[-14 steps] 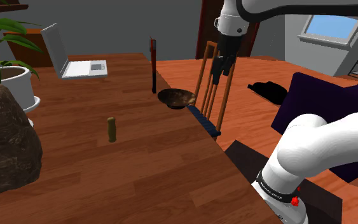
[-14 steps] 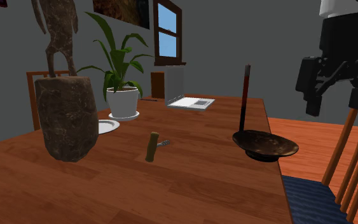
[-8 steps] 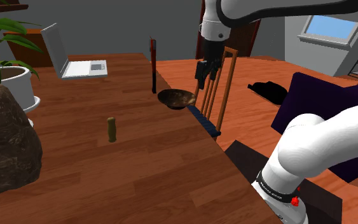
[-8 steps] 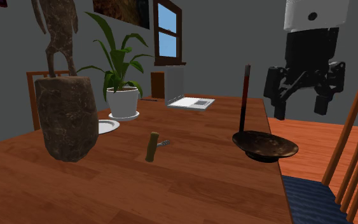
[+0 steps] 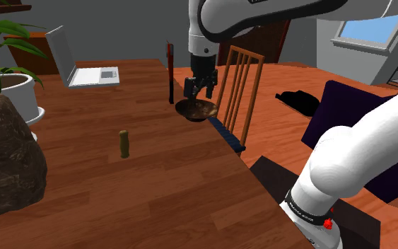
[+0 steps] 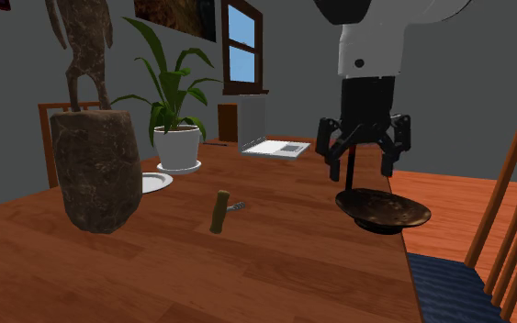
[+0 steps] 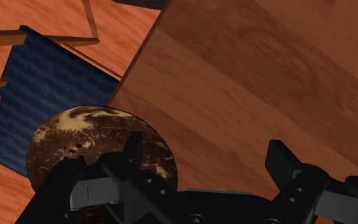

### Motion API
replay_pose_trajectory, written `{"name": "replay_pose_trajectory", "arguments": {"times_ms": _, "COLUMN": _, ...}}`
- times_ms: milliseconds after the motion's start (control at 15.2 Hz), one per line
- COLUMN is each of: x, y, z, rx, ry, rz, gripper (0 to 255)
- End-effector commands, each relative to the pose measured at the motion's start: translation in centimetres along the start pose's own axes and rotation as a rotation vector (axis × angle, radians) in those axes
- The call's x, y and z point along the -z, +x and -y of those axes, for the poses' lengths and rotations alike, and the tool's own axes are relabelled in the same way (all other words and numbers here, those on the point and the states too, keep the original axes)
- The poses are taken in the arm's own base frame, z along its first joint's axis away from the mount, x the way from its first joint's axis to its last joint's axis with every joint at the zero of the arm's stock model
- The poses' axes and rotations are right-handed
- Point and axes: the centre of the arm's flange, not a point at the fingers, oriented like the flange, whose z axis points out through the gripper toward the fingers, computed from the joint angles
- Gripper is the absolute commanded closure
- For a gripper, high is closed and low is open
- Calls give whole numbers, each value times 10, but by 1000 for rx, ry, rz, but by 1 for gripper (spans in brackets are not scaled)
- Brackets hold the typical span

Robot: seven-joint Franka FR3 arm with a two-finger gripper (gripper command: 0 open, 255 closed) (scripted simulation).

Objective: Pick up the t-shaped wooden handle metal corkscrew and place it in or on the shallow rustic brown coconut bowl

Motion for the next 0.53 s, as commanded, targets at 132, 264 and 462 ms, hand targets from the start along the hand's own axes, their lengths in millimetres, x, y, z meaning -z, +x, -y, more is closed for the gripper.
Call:
{"name": "replay_pose_trajectory", "arguments": {"times_ms": 132, "x": -12, "y": 37, "z": 35, "rx": -7, "ry": 22, "rz": 19, "gripper": 0}}
{"name": "replay_pose_trajectory", "arguments": {"times_ms": 264, "x": -20, "y": 56, "z": 51, "rx": -11, "ry": 33, "rz": 29, "gripper": 0}}
{"name": "replay_pose_trajectory", "arguments": {"times_ms": 462, "x": -31, "y": 85, "z": 76, "rx": -16, "ry": 48, "rz": 43, "gripper": 0}}
